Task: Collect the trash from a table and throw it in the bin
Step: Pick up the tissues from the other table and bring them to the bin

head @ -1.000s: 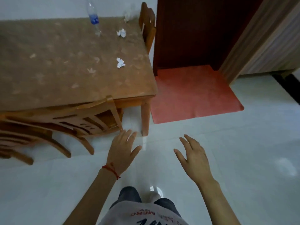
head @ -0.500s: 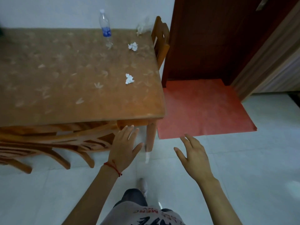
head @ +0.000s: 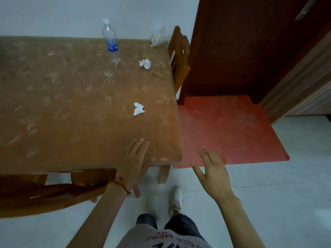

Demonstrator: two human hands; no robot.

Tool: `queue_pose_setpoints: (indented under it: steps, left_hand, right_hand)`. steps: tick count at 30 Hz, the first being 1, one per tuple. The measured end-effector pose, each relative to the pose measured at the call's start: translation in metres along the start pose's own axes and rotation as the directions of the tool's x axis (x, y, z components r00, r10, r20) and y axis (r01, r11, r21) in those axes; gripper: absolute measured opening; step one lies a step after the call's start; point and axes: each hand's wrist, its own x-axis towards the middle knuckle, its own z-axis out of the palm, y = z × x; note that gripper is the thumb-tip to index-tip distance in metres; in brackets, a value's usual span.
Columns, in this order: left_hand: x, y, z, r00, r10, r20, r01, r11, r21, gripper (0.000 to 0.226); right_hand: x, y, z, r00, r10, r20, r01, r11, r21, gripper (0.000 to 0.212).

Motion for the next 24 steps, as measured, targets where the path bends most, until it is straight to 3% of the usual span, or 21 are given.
queue_pose_setpoints:
  steps: [7,14,24]
  left_hand:
    - [0.077,0.000,0.008,0.991,-0.132,0.030,0.131,0.991,0.036,0.069]
    - [0.125,-0.008,0.008,0.980,-0.200,0.005,0.198,0.976,0.088,0.073]
    - [0.179,-0.053,0.016,0.968,-0.251,0.015,0.252,0.968,-0.020,0.061]
  right_hand:
    - [0.098,0.028,-0.003,0.994,-0.082,0.072,0.083,0.997,-0.009,0.060]
    - [0.180,0.035,-0.003,0.970,-0.177,0.166,0.178,0.984,0.012,0.046]
    - [0.238,0.015,0.026,0.948,-0.138,0.287,0.132,0.990,0.040,0.068]
